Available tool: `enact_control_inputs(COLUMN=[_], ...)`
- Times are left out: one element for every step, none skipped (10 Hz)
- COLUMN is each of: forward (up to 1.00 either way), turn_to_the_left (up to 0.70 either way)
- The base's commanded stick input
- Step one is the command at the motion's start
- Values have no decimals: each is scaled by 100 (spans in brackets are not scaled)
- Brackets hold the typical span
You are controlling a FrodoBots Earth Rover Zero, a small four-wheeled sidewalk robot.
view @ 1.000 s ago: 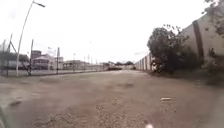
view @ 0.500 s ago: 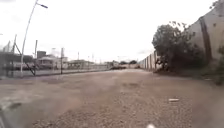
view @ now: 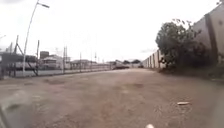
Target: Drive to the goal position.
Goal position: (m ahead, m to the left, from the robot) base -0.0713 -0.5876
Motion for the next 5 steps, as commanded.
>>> enact_control_inputs(forward=[30,30,30,30,30], turn_to_the_left=[0,0,0,0,0])
